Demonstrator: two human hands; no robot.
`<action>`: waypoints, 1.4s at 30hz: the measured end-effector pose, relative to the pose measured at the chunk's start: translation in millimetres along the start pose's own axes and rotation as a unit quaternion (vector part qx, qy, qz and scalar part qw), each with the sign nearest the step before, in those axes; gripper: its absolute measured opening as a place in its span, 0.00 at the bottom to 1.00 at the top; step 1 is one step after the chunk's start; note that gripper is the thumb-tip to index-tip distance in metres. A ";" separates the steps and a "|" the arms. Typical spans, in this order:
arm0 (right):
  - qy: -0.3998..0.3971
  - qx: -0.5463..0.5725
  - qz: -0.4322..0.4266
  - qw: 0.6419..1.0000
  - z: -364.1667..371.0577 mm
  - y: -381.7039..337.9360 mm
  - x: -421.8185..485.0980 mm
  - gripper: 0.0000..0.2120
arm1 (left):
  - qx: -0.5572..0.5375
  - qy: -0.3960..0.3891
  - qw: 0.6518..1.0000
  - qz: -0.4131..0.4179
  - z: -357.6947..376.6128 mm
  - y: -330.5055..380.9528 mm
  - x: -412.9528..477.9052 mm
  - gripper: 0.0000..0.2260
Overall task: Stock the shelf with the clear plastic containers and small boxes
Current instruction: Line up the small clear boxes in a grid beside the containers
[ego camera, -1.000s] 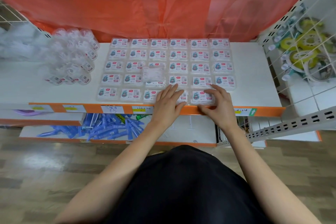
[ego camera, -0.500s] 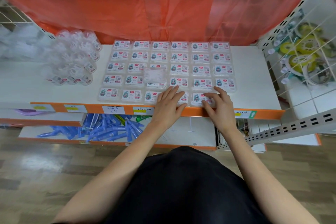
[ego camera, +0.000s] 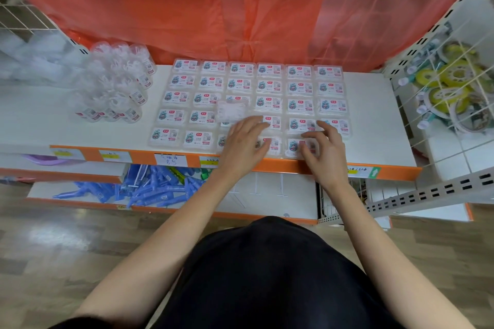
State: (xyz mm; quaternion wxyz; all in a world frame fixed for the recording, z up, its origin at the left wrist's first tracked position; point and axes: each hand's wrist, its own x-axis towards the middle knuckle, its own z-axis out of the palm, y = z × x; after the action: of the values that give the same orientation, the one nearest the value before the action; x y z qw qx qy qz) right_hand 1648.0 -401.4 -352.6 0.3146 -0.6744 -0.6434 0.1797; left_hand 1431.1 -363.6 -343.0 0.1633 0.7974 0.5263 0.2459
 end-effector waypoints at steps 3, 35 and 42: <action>-0.015 0.030 -0.018 0.999 3.3 -10.0 8.7 0.13 | 0.034 0.022 0.999 -0.027 -22.3 -17.3 21.1 0.23; -0.053 0.365 0.216 0.904 -8.6 -47.0 49.6 0.11 | -0.222 -0.078 0.960 -0.153 -36.4 17.3 37.0 0.29; -0.054 0.374 0.074 0.923 -13.3 -44.2 44.7 0.15 | -0.410 -0.141 0.802 -0.410 -46.5 22.7 50.6 0.25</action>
State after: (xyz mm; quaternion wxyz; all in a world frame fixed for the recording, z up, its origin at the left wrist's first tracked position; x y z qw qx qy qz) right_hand 1628.1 -361.3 -306.6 0.4949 -0.5428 -0.4930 0.4663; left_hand 1438.6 -325.9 -281.6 0.6334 0.3915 0.6252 0.2337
